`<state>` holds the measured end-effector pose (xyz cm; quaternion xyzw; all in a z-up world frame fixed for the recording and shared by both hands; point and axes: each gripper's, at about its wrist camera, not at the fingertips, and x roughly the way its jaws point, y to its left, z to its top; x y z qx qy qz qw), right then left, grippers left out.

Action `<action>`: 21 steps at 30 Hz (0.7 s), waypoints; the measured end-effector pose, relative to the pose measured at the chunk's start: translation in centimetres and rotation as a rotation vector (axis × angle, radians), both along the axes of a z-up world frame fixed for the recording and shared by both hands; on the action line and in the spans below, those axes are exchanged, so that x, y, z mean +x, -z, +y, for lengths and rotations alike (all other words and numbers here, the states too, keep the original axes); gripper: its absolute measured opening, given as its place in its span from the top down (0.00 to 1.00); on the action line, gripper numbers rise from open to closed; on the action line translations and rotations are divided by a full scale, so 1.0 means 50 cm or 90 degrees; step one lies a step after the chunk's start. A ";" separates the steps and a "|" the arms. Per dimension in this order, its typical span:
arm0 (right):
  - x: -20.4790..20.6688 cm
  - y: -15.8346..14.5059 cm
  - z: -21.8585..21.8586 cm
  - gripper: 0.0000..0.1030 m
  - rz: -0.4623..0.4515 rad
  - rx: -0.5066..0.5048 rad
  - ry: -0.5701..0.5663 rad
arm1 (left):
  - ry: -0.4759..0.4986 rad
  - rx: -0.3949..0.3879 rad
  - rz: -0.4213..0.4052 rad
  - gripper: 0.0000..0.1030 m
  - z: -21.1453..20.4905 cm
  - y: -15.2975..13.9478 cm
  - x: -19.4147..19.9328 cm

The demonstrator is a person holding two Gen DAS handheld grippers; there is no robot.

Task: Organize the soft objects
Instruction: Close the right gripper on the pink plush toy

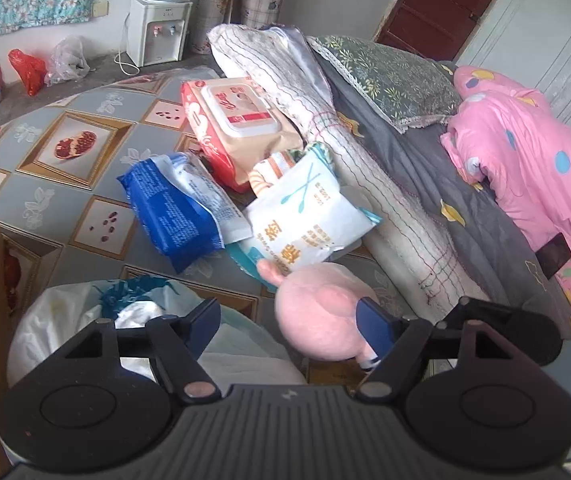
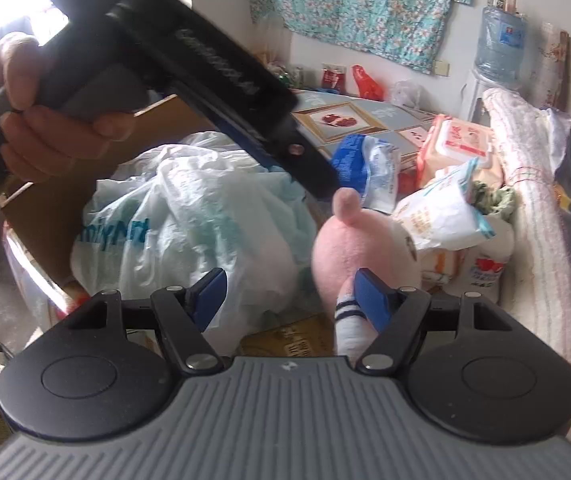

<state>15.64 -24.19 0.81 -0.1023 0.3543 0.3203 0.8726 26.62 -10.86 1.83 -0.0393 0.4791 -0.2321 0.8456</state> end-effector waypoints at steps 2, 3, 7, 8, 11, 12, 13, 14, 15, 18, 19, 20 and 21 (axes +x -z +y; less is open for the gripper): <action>0.002 0.011 0.002 0.31 0.002 0.011 -0.010 | 0.006 0.005 0.010 0.26 -0.017 0.010 0.006; 0.000 0.016 0.004 0.31 0.004 0.016 -0.015 | 0.007 0.008 0.013 0.26 -0.025 0.014 0.008; 0.009 0.041 0.009 0.31 0.040 0.035 -0.026 | 0.003 0.008 0.027 0.35 -0.042 0.031 0.021; 0.011 0.047 0.009 0.31 0.047 0.036 -0.026 | 0.001 0.012 0.032 0.37 -0.044 0.035 0.025; 0.011 0.043 -0.008 0.31 0.053 0.056 -0.032 | -0.001 0.026 0.045 0.43 -0.044 0.049 0.031; 0.012 0.034 -0.021 0.31 0.053 0.072 -0.033 | -0.003 0.023 0.044 0.44 -0.041 0.051 0.032; 0.015 0.024 -0.037 0.31 0.054 0.092 -0.030 | -0.005 0.023 0.042 0.44 -0.038 0.051 0.032; 0.021 0.013 -0.057 0.31 0.059 0.115 -0.026 | -0.005 0.024 0.041 0.44 -0.035 0.051 0.034; 0.028 0.003 -0.080 0.30 0.066 0.140 -0.018 | -0.005 0.024 0.040 0.44 -0.033 0.051 0.035; 0.058 -0.019 -0.156 0.26 0.096 0.223 0.025 | -0.001 0.022 0.042 0.44 -0.030 0.051 0.036; 0.070 -0.021 -0.180 0.24 0.109 0.248 0.045 | 0.004 0.021 0.042 0.44 -0.028 0.052 0.036; 0.085 -0.021 -0.205 0.24 0.125 0.277 0.071 | 0.009 0.021 0.041 0.44 -0.027 0.052 0.035; 0.100 -0.018 -0.227 0.23 0.143 0.303 0.098 | 0.015 0.020 0.040 0.44 -0.027 0.052 0.033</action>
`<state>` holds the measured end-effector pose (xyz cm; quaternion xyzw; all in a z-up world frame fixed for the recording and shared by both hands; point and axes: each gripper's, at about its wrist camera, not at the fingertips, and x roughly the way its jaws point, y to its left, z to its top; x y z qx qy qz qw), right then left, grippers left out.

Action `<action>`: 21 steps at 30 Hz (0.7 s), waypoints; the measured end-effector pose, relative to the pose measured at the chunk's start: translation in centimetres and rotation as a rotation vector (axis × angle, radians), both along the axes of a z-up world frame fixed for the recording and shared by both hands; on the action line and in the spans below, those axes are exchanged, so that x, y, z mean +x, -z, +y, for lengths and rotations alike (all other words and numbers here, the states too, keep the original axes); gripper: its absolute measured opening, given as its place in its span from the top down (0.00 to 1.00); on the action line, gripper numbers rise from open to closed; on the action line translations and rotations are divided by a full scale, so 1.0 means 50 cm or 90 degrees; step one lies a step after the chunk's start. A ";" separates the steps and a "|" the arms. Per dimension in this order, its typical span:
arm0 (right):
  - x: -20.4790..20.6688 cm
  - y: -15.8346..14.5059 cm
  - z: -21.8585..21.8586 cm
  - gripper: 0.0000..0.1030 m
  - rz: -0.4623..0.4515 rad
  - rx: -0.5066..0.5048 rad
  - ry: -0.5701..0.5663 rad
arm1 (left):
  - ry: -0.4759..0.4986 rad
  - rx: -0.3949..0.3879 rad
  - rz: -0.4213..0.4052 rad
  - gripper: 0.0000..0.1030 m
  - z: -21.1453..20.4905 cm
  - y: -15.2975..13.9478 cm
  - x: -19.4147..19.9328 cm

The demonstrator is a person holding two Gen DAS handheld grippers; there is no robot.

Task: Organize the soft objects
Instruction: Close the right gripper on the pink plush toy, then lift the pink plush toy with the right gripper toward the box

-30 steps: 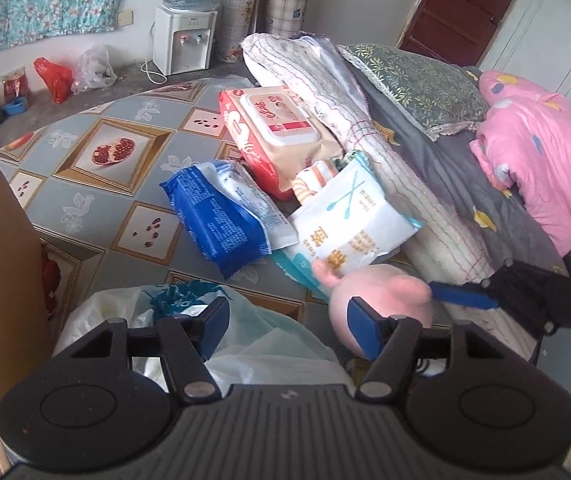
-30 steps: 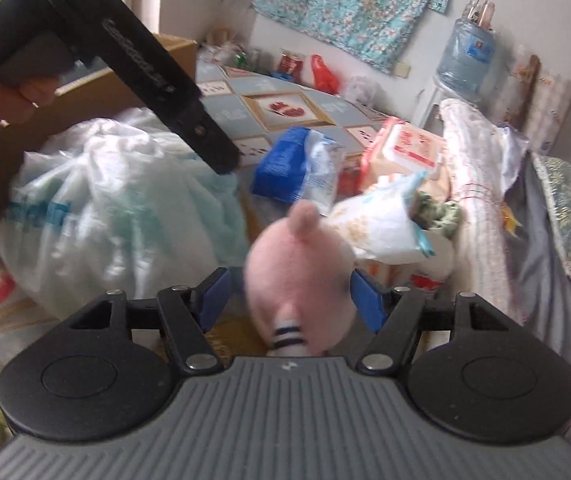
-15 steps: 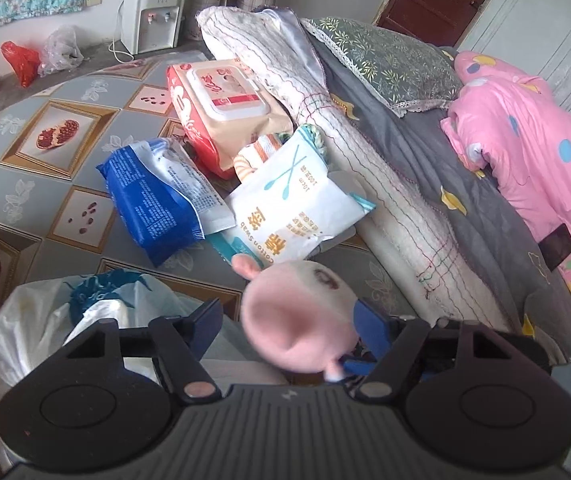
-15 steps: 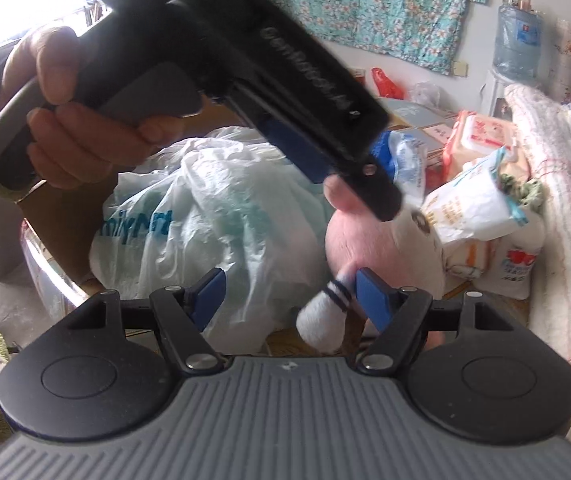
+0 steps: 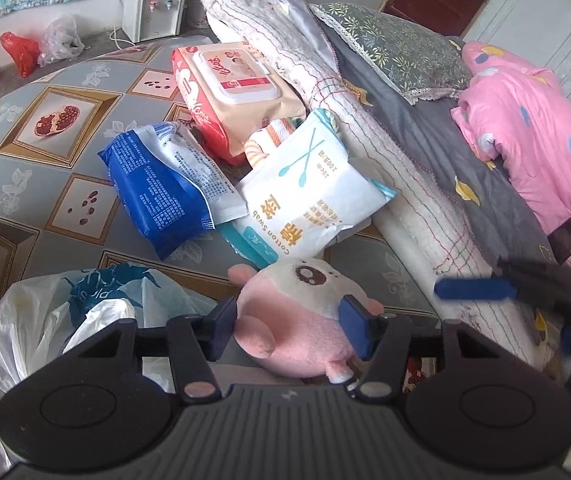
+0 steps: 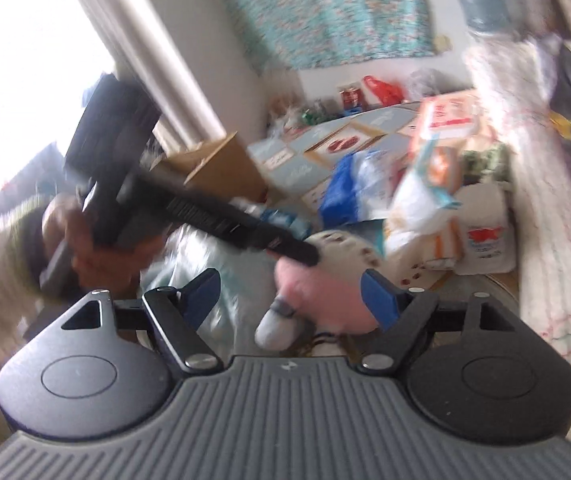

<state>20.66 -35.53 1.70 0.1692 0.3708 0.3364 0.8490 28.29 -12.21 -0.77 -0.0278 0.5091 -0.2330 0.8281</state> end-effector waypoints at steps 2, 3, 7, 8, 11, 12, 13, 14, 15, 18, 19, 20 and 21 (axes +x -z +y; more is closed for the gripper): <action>0.036 0.016 -0.032 0.22 0.058 0.053 0.041 | 0.012 -0.002 -0.002 0.43 0.000 0.001 -0.003; 0.056 0.029 -0.041 0.21 0.092 0.078 0.058 | 0.017 -0.004 -0.003 0.43 -0.001 0.002 -0.004; 0.129 0.088 -0.038 0.21 0.202 0.109 0.088 | 0.040 -0.014 0.002 0.39 -0.004 0.007 -0.005; 0.145 0.100 -0.032 0.21 0.220 0.106 0.093 | 0.047 -0.018 0.005 0.39 -0.005 0.009 -0.005; 0.182 0.140 -0.017 0.21 0.276 0.106 0.102 | 0.062 -0.020 0.002 0.39 -0.008 0.012 -0.009; 0.196 0.152 -0.009 0.21 0.293 0.108 0.098 | 0.066 -0.018 -0.001 0.39 -0.010 0.012 -0.010; 0.203 0.160 -0.003 0.21 0.304 0.107 0.097 | 0.072 -0.016 -0.004 0.39 -0.012 0.011 -0.010; 0.208 0.167 0.003 0.21 0.312 0.104 0.094 | 0.077 -0.013 -0.007 0.39 -0.013 0.011 -0.012; 0.213 0.173 0.011 0.21 0.318 0.101 0.086 | 0.081 -0.011 -0.009 0.39 -0.015 0.010 -0.013; 0.231 0.186 0.031 0.18 0.332 0.099 0.069 | 0.097 -0.001 -0.015 0.39 -0.020 0.012 -0.015; 0.233 0.190 0.039 0.17 0.336 0.102 0.060 | 0.101 0.002 -0.018 0.38 -0.022 0.012 -0.017; 0.235 0.193 0.045 0.17 0.342 0.106 0.049 | 0.105 0.003 -0.021 0.38 -0.022 0.012 -0.017; 0.239 0.198 0.051 0.17 0.348 0.110 0.042 | 0.108 0.005 -0.023 0.38 -0.023 0.011 -0.019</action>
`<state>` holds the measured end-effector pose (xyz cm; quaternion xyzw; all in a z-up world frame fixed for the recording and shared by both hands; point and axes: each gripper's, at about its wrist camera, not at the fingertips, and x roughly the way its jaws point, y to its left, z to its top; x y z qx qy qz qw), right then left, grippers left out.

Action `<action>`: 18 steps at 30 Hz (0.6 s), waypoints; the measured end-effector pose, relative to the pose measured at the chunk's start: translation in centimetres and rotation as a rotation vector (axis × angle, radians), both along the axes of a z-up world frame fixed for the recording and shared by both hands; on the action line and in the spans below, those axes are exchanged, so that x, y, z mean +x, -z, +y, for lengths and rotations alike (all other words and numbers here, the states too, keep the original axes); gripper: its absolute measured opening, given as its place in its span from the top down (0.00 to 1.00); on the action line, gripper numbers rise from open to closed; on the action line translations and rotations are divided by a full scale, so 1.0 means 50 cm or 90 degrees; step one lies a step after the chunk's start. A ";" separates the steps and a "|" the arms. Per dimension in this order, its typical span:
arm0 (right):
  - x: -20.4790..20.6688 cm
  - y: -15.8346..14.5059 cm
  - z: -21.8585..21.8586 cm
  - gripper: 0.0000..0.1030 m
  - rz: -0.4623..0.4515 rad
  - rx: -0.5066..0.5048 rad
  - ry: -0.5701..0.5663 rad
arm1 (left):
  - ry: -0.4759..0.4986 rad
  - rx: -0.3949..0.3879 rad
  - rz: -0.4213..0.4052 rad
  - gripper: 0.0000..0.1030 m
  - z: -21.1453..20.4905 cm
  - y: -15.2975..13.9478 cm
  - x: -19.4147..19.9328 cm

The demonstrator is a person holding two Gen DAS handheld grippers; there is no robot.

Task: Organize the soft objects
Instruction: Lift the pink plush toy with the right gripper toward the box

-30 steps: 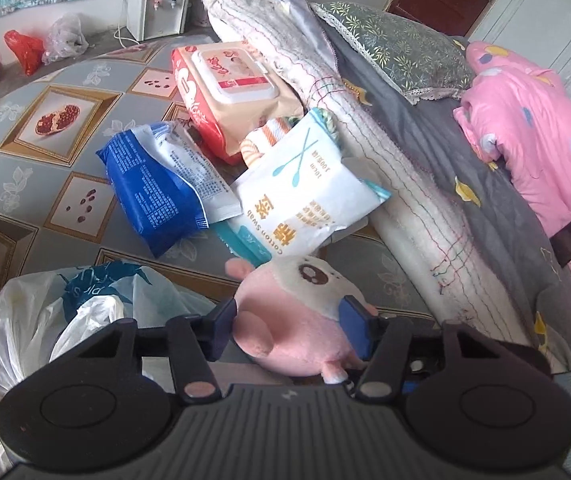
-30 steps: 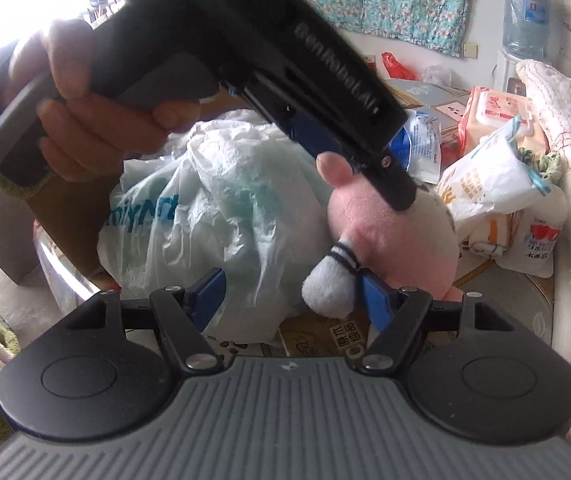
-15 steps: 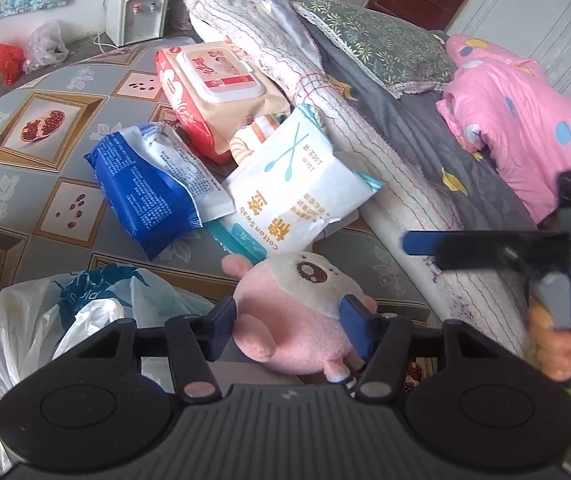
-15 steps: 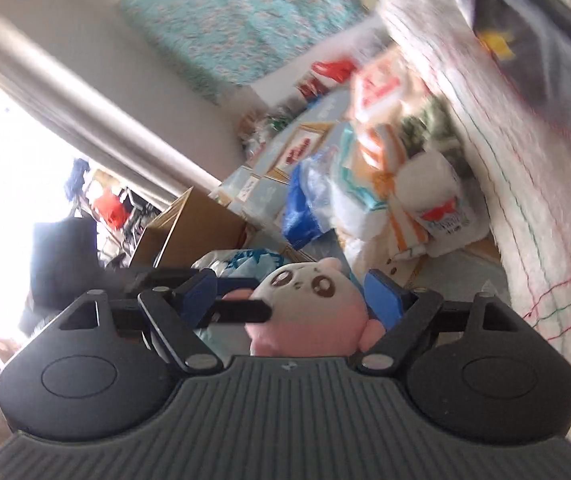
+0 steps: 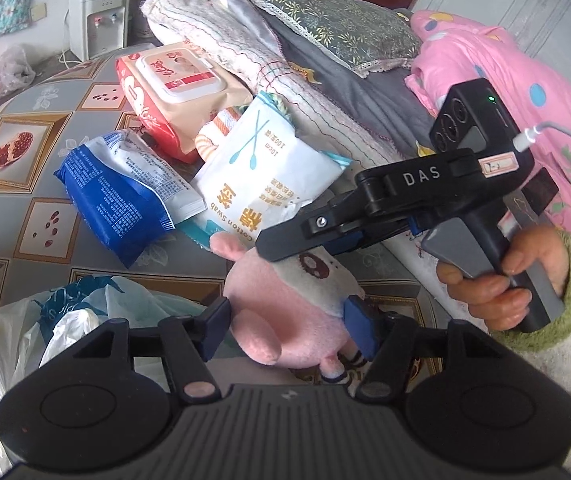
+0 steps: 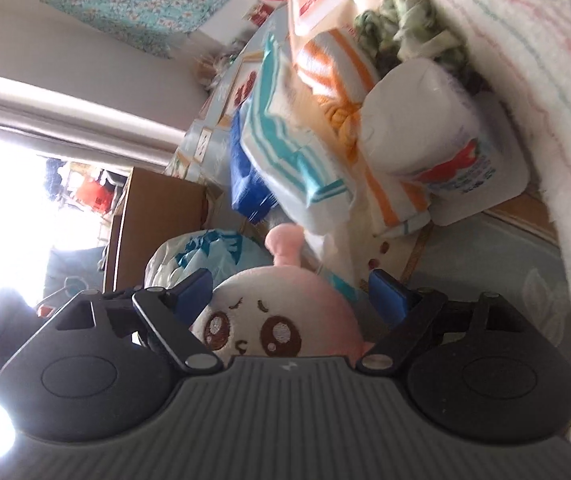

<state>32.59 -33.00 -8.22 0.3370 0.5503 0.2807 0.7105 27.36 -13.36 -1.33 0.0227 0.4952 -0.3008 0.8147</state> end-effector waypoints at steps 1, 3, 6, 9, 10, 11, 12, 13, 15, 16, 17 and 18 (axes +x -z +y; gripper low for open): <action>0.000 0.002 0.004 0.17 0.004 0.003 -0.004 | 0.002 0.002 -0.001 0.38 0.000 0.000 -0.001; -0.002 0.003 0.010 0.17 0.006 0.009 -0.010 | 0.006 0.006 0.000 0.36 -0.002 0.001 -0.002; -0.011 -0.007 0.015 0.18 -0.014 0.007 -0.015 | 0.010 0.015 0.001 0.35 -0.007 0.004 -0.005; -0.036 -0.024 0.012 0.22 -0.050 -0.018 -0.017 | 0.016 0.023 -0.004 0.35 -0.013 0.003 -0.010; -0.044 -0.032 0.014 0.22 -0.061 -0.027 -0.015 | 0.020 0.025 -0.007 0.34 -0.015 0.002 -0.013; -0.050 -0.039 0.014 0.23 -0.072 -0.037 -0.013 | 0.023 0.027 -0.009 0.35 -0.017 0.001 -0.016; -0.057 -0.047 0.016 0.24 -0.084 -0.047 -0.009 | 0.026 0.026 -0.013 0.35 -0.018 -0.001 -0.020; -0.064 -0.056 0.019 0.24 -0.095 -0.057 -0.006 | 0.030 0.025 -0.017 0.36 -0.021 -0.003 -0.025; -0.079 -0.074 0.026 0.24 -0.119 -0.073 0.004 | 0.035 0.023 -0.026 0.36 -0.026 -0.012 -0.035; -0.087 -0.086 0.027 0.24 -0.131 -0.080 0.009 | 0.035 0.020 -0.033 0.36 -0.028 -0.019 -0.041; -0.095 -0.099 0.026 0.25 -0.145 -0.087 0.013 | 0.037 0.017 -0.041 0.36 -0.030 -0.028 -0.048; -0.104 -0.112 0.027 0.25 -0.159 -0.094 0.017 | 0.037 0.014 -0.049 0.36 -0.031 -0.036 -0.054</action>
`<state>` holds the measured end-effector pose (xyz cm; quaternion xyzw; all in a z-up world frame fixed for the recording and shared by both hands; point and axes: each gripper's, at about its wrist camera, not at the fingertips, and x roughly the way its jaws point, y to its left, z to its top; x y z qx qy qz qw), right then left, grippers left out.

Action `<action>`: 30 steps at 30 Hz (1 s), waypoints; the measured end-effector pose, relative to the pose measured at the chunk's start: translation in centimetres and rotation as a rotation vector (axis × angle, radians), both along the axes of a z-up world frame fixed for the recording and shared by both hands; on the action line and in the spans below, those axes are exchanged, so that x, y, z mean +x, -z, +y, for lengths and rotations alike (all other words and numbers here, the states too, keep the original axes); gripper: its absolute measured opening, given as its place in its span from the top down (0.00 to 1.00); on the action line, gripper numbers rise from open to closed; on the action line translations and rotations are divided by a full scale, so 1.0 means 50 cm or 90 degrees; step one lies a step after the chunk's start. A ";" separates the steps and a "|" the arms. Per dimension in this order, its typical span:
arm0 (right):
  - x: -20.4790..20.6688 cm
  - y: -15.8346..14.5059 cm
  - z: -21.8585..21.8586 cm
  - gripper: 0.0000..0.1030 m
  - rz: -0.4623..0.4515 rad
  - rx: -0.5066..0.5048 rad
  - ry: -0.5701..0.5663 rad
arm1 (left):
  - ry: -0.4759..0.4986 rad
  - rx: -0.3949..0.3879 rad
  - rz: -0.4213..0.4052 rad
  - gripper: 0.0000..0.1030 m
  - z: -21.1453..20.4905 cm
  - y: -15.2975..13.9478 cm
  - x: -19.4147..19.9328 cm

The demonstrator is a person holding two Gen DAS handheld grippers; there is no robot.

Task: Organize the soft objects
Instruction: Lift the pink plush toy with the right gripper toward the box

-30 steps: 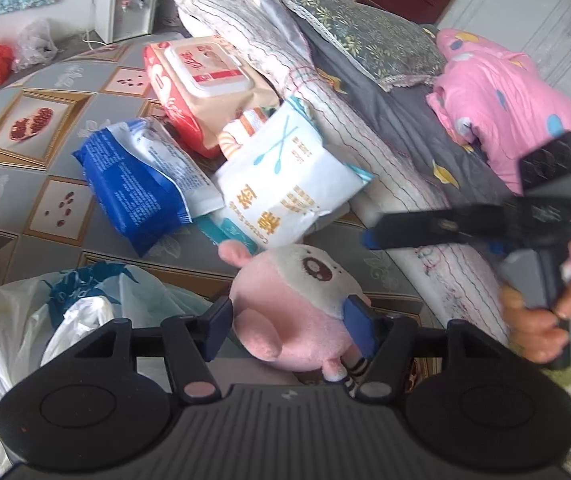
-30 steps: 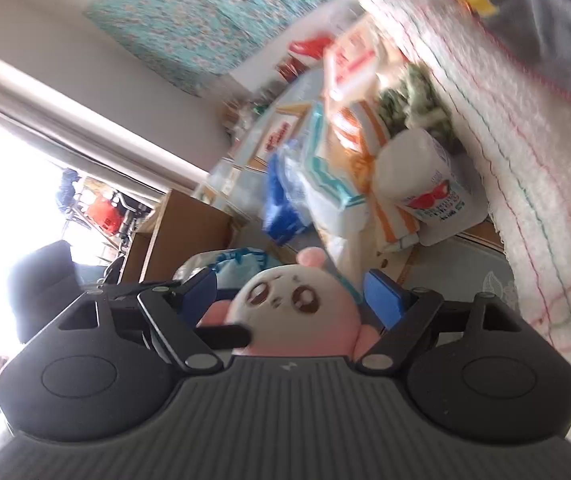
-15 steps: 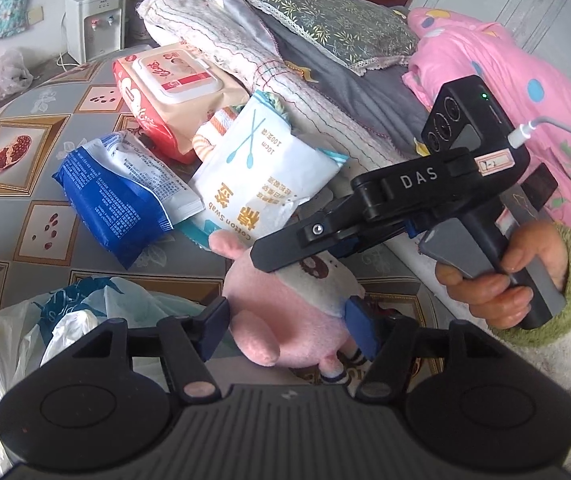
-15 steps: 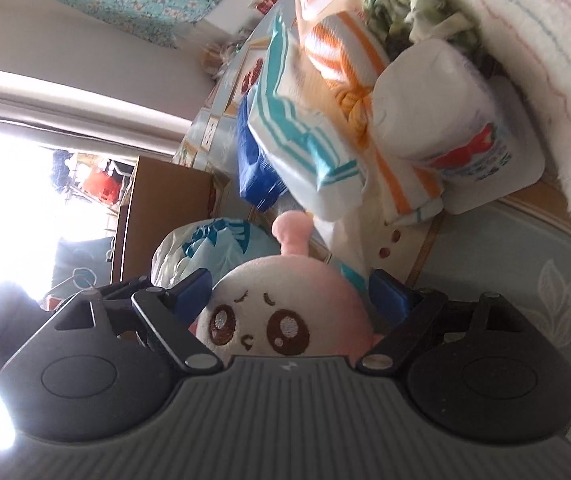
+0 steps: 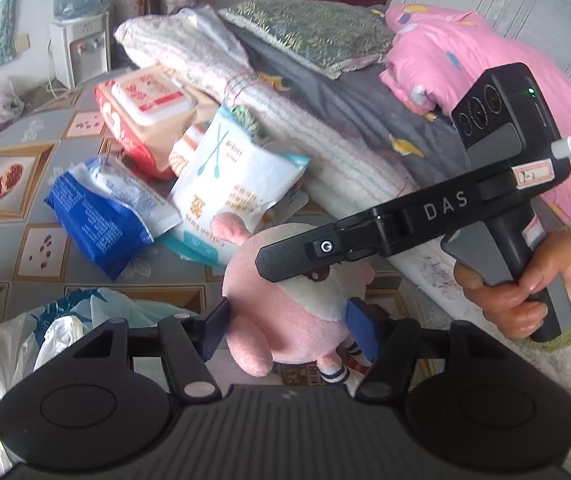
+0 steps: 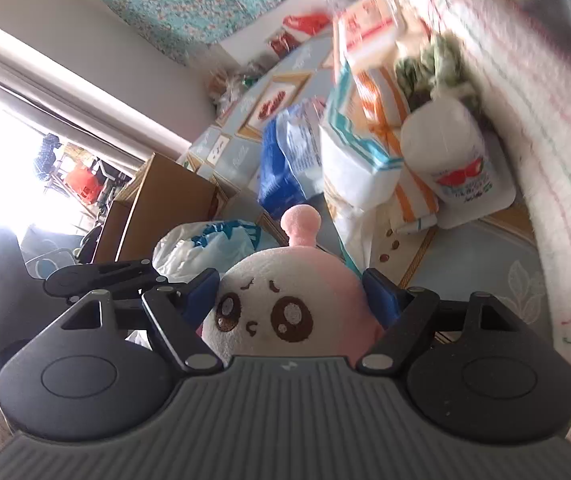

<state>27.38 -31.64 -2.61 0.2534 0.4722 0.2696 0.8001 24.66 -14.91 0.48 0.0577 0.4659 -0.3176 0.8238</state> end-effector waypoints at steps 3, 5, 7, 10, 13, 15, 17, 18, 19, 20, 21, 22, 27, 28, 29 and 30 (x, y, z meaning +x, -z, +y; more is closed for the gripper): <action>-0.027 -0.044 0.005 0.25 -0.045 -0.021 0.007 | 0.002 -0.007 -0.034 0.37 -0.003 -0.031 -0.026; -0.046 -0.073 0.003 0.25 -0.076 -0.032 0.009 | 0.002 -0.009 -0.060 0.37 -0.004 -0.052 -0.046; -0.061 -0.103 0.003 0.25 -0.102 -0.041 0.006 | 0.000 -0.010 -0.081 0.37 -0.001 -0.071 -0.066; -0.082 -0.140 0.014 0.25 -0.135 -0.046 -0.005 | -0.011 -0.016 -0.107 0.37 0.014 -0.099 -0.096; -0.093 -0.175 0.039 0.25 -0.162 -0.046 -0.025 | -0.029 -0.018 -0.129 0.37 0.040 -0.125 -0.127; -0.097 -0.198 0.068 0.25 -0.177 -0.042 -0.042 | -0.048 -0.017 -0.145 0.37 0.063 -0.144 -0.146; -0.095 -0.225 0.105 0.25 -0.191 -0.038 -0.067 | -0.073 -0.014 -0.160 0.37 0.090 -0.163 -0.165; -0.094 -0.238 0.127 0.25 -0.198 -0.036 -0.081 | -0.088 -0.013 -0.168 0.37 0.109 -0.174 -0.174; -0.091 -0.250 0.150 0.25 -0.206 -0.034 -0.097 | -0.102 -0.013 -0.175 0.37 0.127 -0.183 -0.182; -0.088 -0.264 0.177 0.25 -0.216 -0.033 -0.114 | -0.119 -0.013 -0.183 0.37 0.148 -0.192 -0.192; -0.083 -0.275 0.204 0.25 -0.225 -0.030 -0.132 | -0.138 -0.012 -0.191 0.37 0.171 -0.202 -0.201; -0.078 -0.288 0.234 0.25 -0.233 -0.027 -0.151 | -0.157 -0.010 -0.199 0.37 0.195 -0.212 -0.209; -0.036 -0.326 0.402 0.25 -0.233 0.005 -0.245 | -0.273 -0.009 -0.218 0.37 0.321 -0.240 -0.244; -0.028 -0.330 0.439 0.25 -0.228 0.008 -0.266 | -0.297 -0.007 -0.218 0.37 0.349 -0.241 -0.250; -0.021 -0.332 0.476 0.25 -0.221 0.014 -0.283 | -0.320 -0.007 -0.217 0.37 0.376 -0.241 -0.255; -0.014 -0.332 0.512 0.25 -0.211 0.017 -0.298 | -0.341 -0.007 -0.217 0.37 0.398 -0.239 -0.259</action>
